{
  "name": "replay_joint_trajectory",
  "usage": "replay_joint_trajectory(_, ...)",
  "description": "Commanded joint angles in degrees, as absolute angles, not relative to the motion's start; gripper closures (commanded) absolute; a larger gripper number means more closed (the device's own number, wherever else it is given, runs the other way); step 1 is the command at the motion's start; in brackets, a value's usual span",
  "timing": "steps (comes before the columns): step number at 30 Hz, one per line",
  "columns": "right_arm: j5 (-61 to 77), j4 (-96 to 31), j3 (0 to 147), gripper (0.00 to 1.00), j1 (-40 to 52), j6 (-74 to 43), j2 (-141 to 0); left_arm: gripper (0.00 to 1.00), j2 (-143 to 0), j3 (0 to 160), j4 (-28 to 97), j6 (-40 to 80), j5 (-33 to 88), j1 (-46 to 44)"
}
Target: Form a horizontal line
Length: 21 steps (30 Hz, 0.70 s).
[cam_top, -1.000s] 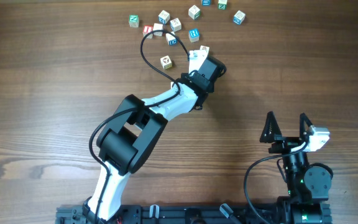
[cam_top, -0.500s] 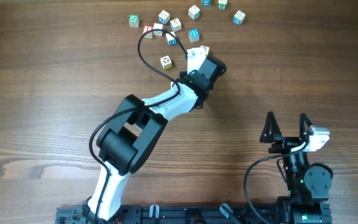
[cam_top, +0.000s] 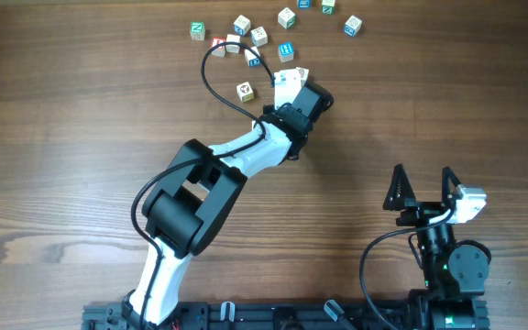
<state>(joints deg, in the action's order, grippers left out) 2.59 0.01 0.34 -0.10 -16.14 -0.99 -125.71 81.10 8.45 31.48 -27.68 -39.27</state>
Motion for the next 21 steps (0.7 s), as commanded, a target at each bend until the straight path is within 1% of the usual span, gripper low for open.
replay_joint_trajectory(1,3.3,0.1,0.3,0.00,-0.4,-15.2,-0.6,0.96,-127.2,81.0,10.2,32.6,-29.3,-38.8)
replay_joint_trajectory(9,3.3,0.1,0.3,0.00,-0.4,-15.2,-0.6,0.96,-127.0,81.0,10.3,33.9,-29.3,-38.8)
replay_joint_trajectory(15,3.3,0.1,0.3,0.00,-0.4,-15.2,-0.6,0.93,-126.4,81.0,7.2,33.9,-29.2,-38.8)
replay_joint_trajectory(21,3.3,0.1,0.3,0.01,-0.4,-15.2,-0.6,0.93,-122.5,81.0,4.7,33.2,-29.3,-38.8)
